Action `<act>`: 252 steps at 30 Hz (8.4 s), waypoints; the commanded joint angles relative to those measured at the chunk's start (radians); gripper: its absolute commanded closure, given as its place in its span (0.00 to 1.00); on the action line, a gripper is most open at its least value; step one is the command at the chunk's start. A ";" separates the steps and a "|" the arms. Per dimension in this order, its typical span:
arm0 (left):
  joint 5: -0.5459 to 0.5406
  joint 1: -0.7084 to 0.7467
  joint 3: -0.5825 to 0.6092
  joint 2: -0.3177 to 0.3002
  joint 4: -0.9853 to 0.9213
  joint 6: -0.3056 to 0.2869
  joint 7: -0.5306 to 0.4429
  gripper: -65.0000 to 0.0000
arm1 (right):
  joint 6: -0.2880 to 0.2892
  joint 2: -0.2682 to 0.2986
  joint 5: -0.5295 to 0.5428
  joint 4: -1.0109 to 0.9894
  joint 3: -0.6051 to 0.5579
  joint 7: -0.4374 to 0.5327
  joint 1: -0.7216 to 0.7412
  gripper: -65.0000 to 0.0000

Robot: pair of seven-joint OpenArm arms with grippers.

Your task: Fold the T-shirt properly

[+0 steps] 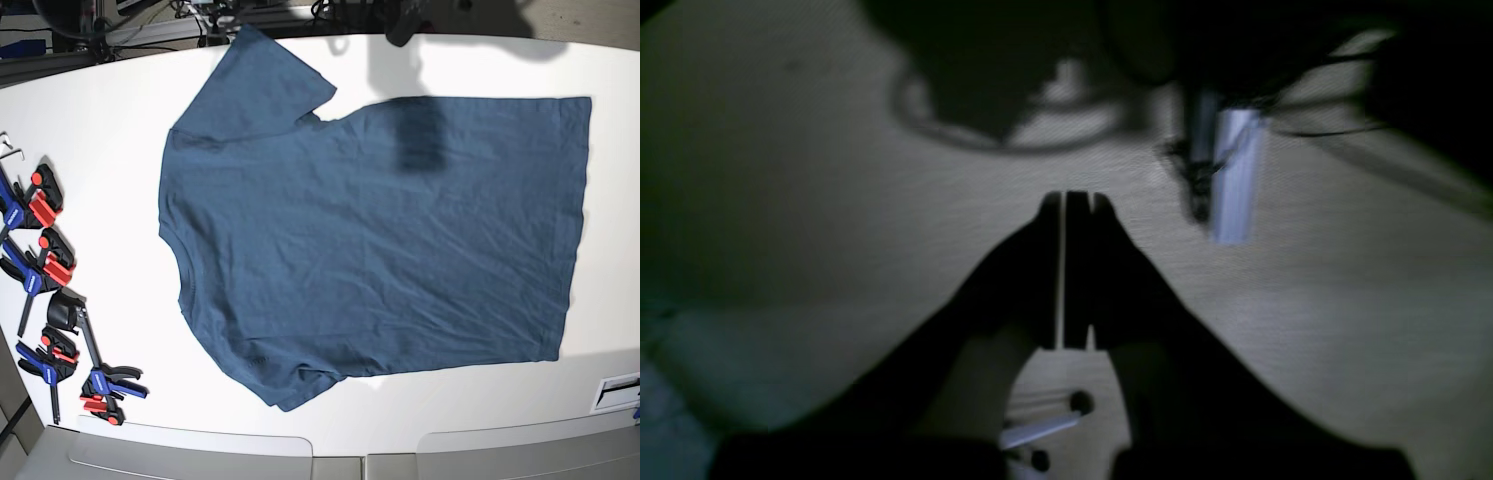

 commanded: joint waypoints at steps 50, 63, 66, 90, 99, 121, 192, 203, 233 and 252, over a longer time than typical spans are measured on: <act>0.822 0.749 -0.001 -0.287 1.506 0.201 0.652 1.00 | -0.004 0.259 -0.016 1.685 0.376 -0.091 -1.063 1.00; 1.217 0.749 -0.002 -0.488 1.506 0.456 0.839 1.00 | -0.003 0.257 0.167 1.709 0.742 -0.092 -1.018 1.00; 1.280 0.749 -0.042 -0.510 1.506 0.492 0.857 1.00 | -0.004 0.256 0.167 1.709 0.785 -0.092 -0.993 1.00; -0.051 0.476 -0.852 -0.467 1.556 0.320 0.383 1.00 | -0.003 0.253 0.168 1.709 0.812 -0.092 -0.808 1.00; -0.353 0.411 -0.883 -0.406 1.555 -0.153 0.386 1.00 | -0.003 0.251 0.168 1.709 0.811 -0.092 -0.808 1.00; -0.982 0.411 -0.884 -0.259 1.555 -0.896 0.930 1.00 | -0.003 0.251 0.167 1.709 0.811 -0.092 -0.809 1.00; -0.736 0.452 -1.250 -0.009 1.548 -0.856 0.924 0.71 | 0.581 0.053 0.591 0.995 1.001 -0.626 -0.038 1.00; -0.735 0.485 -1.250 -0.009 1.548 -0.856 0.921 0.71 | 0.560 0.053 0.469 0.995 1.001 -0.529 -0.038 0.52; -0.610 0.482 -1.250 -0.008 1.548 -0.760 0.805 0.57 | 0.532 0.047 0.469 0.887 0.750 -0.673 -0.013 1.00; -0.655 0.151 -1.250 -0.103 0.911 -0.695 0.803 0.56 | 0.532 0.047 0.469 0.887 0.754 -0.672 -0.013 1.00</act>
